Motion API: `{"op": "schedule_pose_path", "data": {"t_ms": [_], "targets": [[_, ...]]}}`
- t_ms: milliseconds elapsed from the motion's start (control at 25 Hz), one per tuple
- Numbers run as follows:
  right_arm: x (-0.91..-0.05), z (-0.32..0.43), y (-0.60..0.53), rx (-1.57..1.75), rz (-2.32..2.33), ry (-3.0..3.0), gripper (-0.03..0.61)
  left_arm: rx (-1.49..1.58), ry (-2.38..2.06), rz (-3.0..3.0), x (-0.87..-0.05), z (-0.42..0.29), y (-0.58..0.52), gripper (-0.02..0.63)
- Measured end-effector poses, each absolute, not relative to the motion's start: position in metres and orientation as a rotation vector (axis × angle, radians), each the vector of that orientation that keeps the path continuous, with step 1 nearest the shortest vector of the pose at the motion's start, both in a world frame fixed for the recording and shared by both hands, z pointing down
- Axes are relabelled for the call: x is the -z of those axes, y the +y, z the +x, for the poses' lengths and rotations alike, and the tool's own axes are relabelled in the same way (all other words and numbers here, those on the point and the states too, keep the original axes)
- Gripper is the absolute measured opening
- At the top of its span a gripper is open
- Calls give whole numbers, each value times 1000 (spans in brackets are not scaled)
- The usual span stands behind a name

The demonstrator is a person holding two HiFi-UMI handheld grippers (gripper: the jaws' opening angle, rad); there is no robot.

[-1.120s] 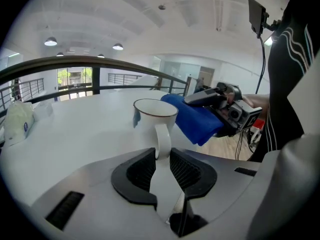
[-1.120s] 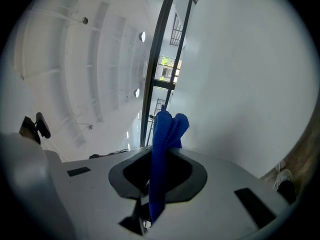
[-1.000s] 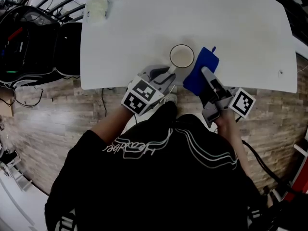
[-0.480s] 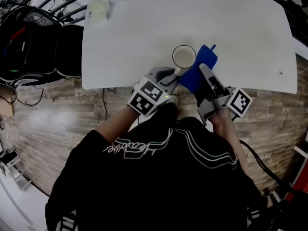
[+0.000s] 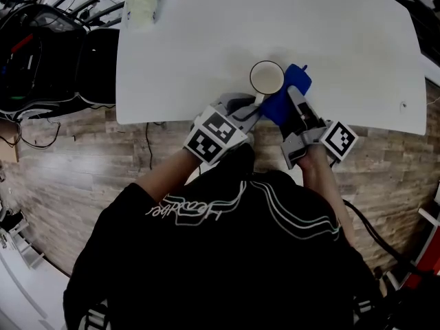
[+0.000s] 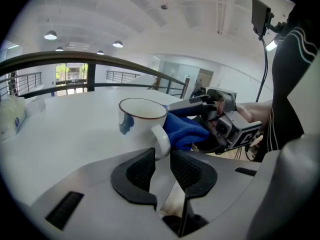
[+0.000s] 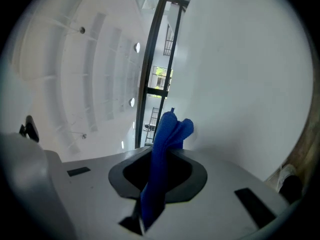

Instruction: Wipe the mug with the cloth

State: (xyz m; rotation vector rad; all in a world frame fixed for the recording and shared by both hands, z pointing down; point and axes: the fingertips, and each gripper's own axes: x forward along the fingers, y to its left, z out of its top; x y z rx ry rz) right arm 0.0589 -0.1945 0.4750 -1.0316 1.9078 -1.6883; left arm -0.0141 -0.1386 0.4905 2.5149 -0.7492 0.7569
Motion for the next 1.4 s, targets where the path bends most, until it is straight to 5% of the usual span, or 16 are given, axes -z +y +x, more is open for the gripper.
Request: {"op": "schedule_pose_path", "data": {"t_ms": [440, 680, 960, 1120, 1400], "targets": [[-486, 58, -194, 1650, -1206, 2155, 48, -735, -762, 2480, -494, -17, -134, 89], [-436, 58, -183, 1317, -1107, 2515, 48, -604, -851, 2415, -479, -37, -126, 104], [-340, 73, -104, 843, -965, 2893, 48, -235, -1022, 2488, -368, -21, -81, 103], [-293, 89, -49, 645, -885, 3001, 48, -16, -1037, 2574, -295, 9, -31, 35], [-240, 115, 26, 456, -759, 3097, 48, 13, -1065, 2724, -224, 51, 46, 7]]}}
